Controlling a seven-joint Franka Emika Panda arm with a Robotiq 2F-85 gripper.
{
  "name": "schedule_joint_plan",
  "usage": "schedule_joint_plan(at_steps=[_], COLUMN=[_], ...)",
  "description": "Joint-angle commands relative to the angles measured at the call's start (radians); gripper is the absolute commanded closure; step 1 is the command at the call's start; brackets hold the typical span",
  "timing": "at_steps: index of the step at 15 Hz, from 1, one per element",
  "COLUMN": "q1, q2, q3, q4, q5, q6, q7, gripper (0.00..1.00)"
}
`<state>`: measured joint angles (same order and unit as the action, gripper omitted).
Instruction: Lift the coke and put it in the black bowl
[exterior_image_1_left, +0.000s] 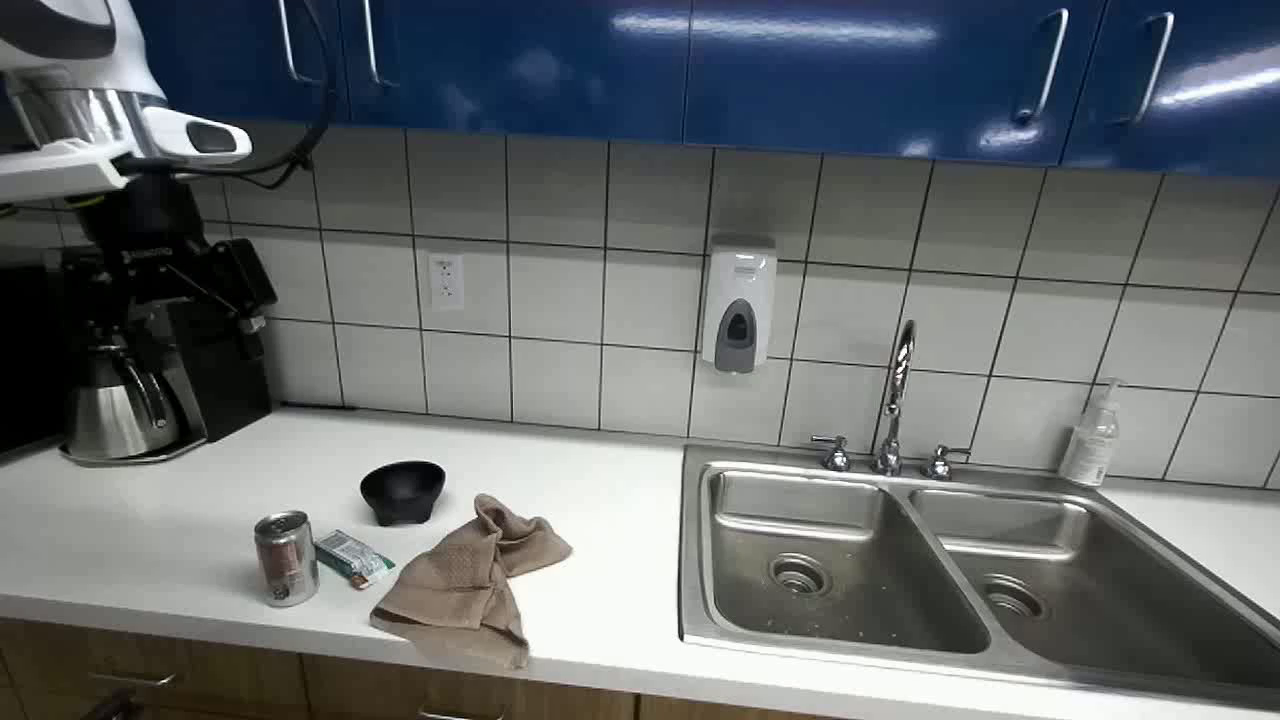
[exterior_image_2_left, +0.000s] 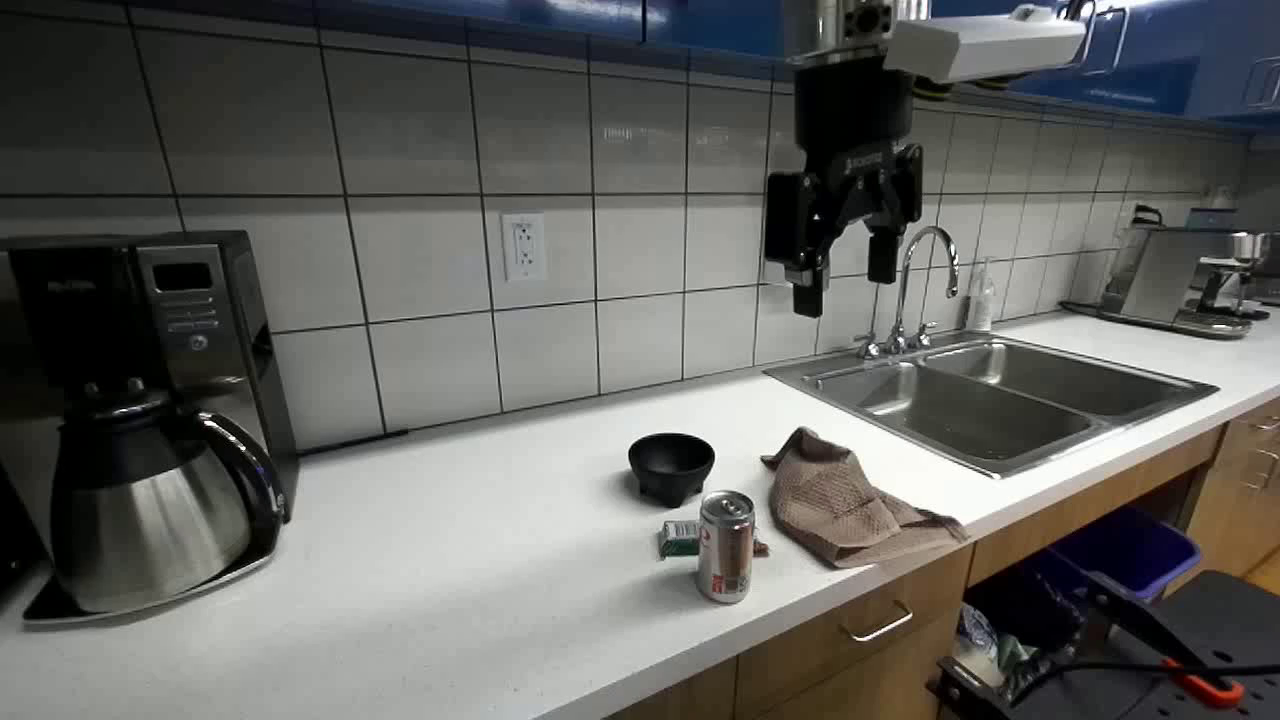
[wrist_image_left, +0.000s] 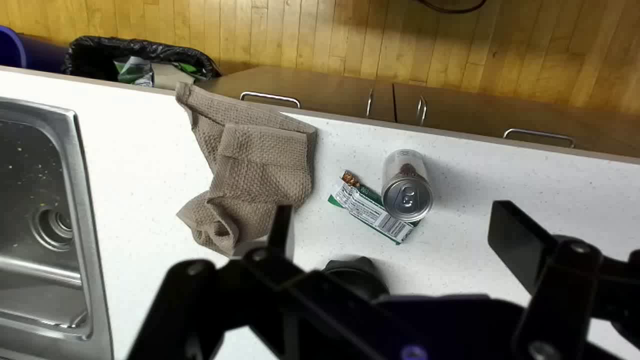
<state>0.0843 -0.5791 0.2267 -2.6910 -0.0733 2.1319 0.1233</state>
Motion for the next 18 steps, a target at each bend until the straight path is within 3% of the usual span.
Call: schedule_joint_plan(at_steps=[1, 18], q1=[0.017, 0.024], q2=[0.003, 0.010], q3=[-0.016, -0.010], q4=[0.002, -0.002], q5=[-0.011, -0.007], q6=[-0.003, 0.003], q7=[0.009, 0.023], gripper=[0.00, 0.00])
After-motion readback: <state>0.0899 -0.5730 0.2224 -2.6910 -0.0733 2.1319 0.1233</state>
